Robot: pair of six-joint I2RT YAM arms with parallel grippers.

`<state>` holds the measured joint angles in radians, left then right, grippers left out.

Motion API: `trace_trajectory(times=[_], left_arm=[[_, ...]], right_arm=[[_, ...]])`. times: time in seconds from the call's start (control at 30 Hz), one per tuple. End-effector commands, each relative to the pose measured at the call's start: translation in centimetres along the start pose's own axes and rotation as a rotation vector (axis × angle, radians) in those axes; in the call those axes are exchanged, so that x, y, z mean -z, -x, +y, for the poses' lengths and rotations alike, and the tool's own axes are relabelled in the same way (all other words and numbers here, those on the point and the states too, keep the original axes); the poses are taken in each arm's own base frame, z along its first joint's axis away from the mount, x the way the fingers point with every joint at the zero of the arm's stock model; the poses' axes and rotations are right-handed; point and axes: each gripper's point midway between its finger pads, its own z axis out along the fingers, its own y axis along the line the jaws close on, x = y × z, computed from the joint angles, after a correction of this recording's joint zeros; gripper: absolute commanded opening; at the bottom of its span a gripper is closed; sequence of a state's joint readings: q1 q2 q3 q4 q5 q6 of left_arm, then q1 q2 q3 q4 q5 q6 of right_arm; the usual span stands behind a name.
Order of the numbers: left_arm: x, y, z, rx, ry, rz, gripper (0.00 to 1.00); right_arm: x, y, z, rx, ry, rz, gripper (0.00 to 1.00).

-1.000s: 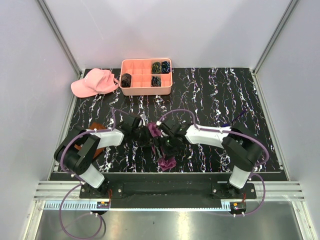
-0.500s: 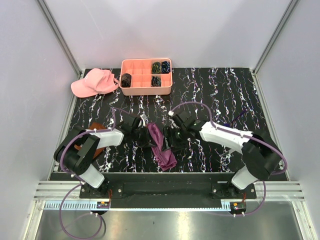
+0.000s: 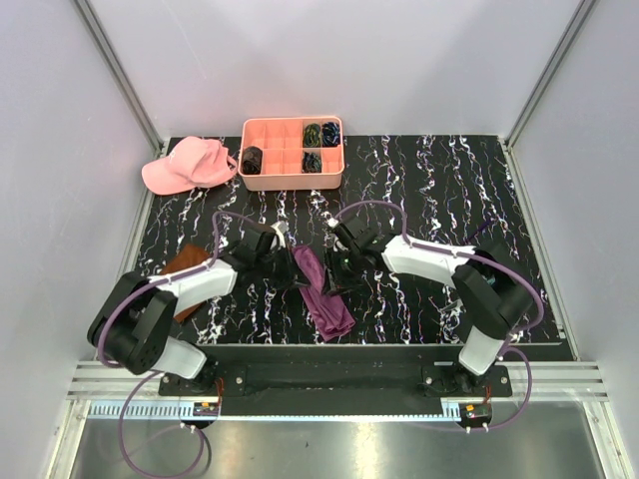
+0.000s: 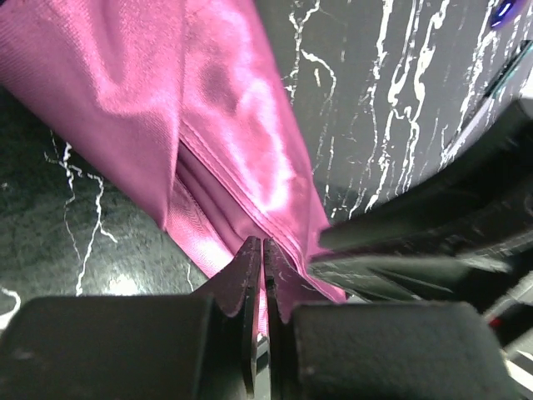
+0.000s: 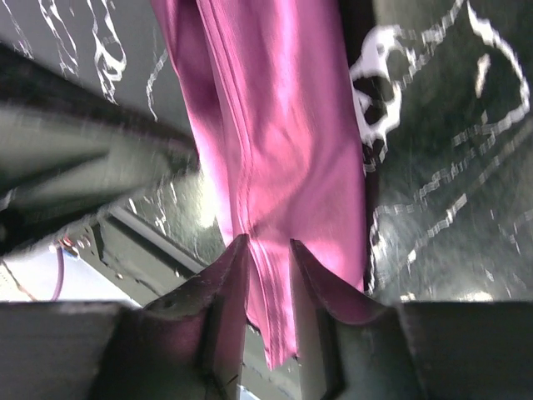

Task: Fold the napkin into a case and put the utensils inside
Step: Grasp the top corner of the smaller rectangle folded napkin at the center of the board, then smooth out the smaller rectangle-folded napkin at the center of the board.

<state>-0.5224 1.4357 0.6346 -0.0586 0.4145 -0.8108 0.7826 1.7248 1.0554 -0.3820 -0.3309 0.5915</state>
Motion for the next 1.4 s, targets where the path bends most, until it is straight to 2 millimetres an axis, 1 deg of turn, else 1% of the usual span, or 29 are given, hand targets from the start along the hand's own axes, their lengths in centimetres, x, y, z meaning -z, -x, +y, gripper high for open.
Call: trace_trajectory(times=[0.0, 0.07, 0.17, 0.23, 0.27, 0.3, 0.4, 0.43, 0.6, 0.67, 0.77, 0.8, 0.83, 0.93, 0.97, 1.0, 1.07, 1.23, 1.37], left_arm=[[1.5, 1.7, -0.8, -0.021, 0.013, -0.083, 0.08], [1.8, 1.9, -0.6, -0.024, 0.027, -0.095, 0.08], [1.8, 1.8, 0.3, -0.004, 0.053, -0.092, 0.07], [1.7, 1.6, 0.9, 0.010, 0.063, -0.091, 0.06], [1.7, 1.6, 1.0, 0.014, 0.062, -0.095, 0.06], [1.7, 1.6, 1.1, 0.019, 0.064, -0.095, 0.06], [1.6, 1.2, 1.5, 0.035, 0.071, -0.093, 0.06], [1.5, 0.9, 1.9, 0.046, 0.079, -0.086, 0.04], [0.5, -0.1, 3.0, 0.077, 0.081, -0.054, 0.02], [0.0, -0.4, 3.4, 0.081, 0.084, -0.045, 0.02], [-0.5, -0.6, 3.8, 0.087, 0.094, -0.039, 0.01], [-0.6, -0.8, 3.9, 0.089, 0.095, -0.033, 0.01], [-0.7, -0.8, 3.9, 0.089, 0.094, -0.033, 0.01], [-1.0, -1.4, 4.2, 0.093, 0.111, -0.023, 0.00], [-1.1, -1.5, 4.3, 0.100, 0.115, -0.019, 0.00], [-1.3, -1.3, 4.0, 0.093, 0.103, -0.027, 0.00], [-1.4, -1.3, 3.8, 0.096, 0.100, -0.034, 0.00], [-1.5, -1.6, 3.2, 0.084, 0.095, -0.039, 0.00], [-1.2, -1.7, 3.0, 0.083, 0.091, -0.053, 0.00]], right_arm=[[-0.2, 2.6, 1.9, 0.049, 0.057, -0.072, 0.44], [-0.2, 2.5, 1.9, 0.065, 0.057, -0.071, 0.48], [-0.3, 2.7, 2.0, 0.087, 0.057, -0.071, 0.52], [-0.5, 2.4, 1.5, 0.100, 0.028, -0.057, 0.55], [-0.5, 2.7, 1.5, 0.106, 0.020, -0.060, 0.55], [-0.9, 2.2, 1.0, 0.103, -0.001, -0.039, 0.55], [-1.3, 1.7, 0.7, 0.116, -0.022, -0.018, 0.55], [-1.5, 1.5, 0.6, 0.122, -0.029, -0.013, 0.55], [-1.9, 1.1, 0.0, 0.130, -0.068, 0.000, 0.54], [-2.0, 1.2, -0.4, 0.126, -0.087, -0.003, 0.51], [-2.0, 1.2, -0.6, 0.126, -0.097, -0.002, 0.42], [-2.0, 1.2, -0.4, 0.124, -0.095, -0.004, 0.38], [-2.1, 1.3, -0.3, 0.121, -0.093, -0.004, 0.32], [-1.9, 1.4, 0.4, 0.120, -0.070, 0.000, 0.24], [-1.8, 1.4, 0.7, 0.112, -0.060, 0.001, 0.19], [-1.9, 1.1, 1.0, 0.109, -0.048, 0.014, 0.17], [-1.9, 1.1, 1.6, 0.105, -0.033, 0.026, 0.15], [-2.4, 0.2, 3.0, 0.074, 0.021, 0.080, 0.16], [-3.9, -0.3, 2.0, 0.053, -0.007, 0.113, 0.20]])
